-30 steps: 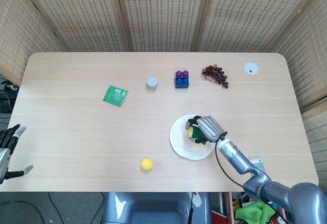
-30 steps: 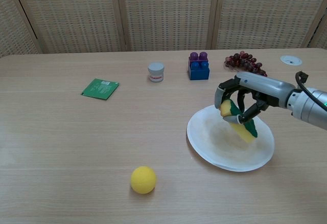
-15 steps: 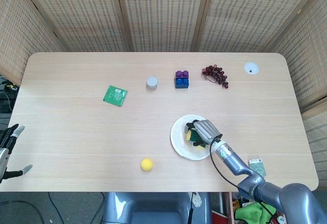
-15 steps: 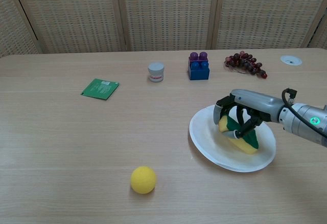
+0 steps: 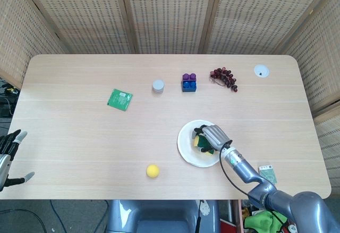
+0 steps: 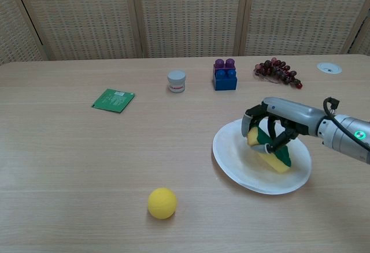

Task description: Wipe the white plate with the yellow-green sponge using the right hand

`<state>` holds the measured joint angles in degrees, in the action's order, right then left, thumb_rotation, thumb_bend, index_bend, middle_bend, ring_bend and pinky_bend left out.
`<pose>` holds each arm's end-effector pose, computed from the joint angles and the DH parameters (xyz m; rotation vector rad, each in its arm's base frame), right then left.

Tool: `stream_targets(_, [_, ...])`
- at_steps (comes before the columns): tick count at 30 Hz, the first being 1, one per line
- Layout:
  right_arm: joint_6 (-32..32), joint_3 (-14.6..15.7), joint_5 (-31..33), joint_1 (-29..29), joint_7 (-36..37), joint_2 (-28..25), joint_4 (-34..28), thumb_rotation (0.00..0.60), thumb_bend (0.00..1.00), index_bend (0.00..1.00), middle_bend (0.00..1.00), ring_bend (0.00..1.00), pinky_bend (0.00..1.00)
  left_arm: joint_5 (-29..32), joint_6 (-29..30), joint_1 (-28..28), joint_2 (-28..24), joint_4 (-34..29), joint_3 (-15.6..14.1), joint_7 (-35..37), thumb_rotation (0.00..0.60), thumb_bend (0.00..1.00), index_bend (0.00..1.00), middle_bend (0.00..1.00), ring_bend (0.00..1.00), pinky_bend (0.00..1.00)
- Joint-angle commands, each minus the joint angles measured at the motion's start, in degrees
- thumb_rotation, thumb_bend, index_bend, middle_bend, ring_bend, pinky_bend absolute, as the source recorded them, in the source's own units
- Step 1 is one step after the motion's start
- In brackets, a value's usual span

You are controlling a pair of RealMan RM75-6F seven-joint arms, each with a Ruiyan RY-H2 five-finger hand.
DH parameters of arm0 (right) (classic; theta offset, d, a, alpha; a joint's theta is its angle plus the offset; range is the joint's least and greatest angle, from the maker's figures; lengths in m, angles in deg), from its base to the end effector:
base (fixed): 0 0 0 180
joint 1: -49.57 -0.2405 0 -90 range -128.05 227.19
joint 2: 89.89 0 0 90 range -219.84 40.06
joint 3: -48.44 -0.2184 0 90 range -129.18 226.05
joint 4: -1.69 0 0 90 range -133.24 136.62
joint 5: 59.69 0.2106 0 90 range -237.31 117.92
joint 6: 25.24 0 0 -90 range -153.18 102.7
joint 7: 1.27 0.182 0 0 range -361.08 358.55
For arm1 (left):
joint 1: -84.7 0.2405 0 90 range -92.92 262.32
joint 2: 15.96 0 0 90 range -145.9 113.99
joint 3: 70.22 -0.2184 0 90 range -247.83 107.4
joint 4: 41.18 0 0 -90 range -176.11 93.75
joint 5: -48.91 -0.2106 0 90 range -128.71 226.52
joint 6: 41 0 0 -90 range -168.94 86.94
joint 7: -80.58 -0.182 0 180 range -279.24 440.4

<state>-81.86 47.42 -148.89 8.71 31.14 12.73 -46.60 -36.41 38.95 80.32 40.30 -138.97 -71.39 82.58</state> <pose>-0.1752 -0.3579 -0.0750 1.9013 -1.2542 1.1452 -0.2887 0.1962 0.1473 -1.4470 -1.0261 -0.7819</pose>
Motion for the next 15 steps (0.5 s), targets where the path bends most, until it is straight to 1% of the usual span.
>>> stream_targets(1, [-1.34,-1.44,-0.05,-0.64,-0.17,-1.25,-1.63,0.600,0.31,0.46,0.51,0.36,0.54,-0.08,0.01,0.00,-0.03,-0.10,-0.04,0.00,0.600,0.00,0.00,0.00,0.00,0.00])
stream_targets(9, [0.81,-3.32,2.10,-1.83,-3.72,-0.60,-1.26,0.600,0.31,0.46,0.51,0.36,0.54,-0.25,0.36,0.14,-0.27,-0.16,-0.04,0.53,0.600,0.00,0.00,0.00,0.00,0.00])
stream_targets(15, [2.68,-3.32,3.06,-2.12,-6.07,0.97,1.01,0.600,0.33,0.46,0.51,0.36,0.54,-0.09,-0.07,0.00,-0.31,-0.02,-0.09,0.76,0.600,0.00,0.00,0.00,0.00,0.00])
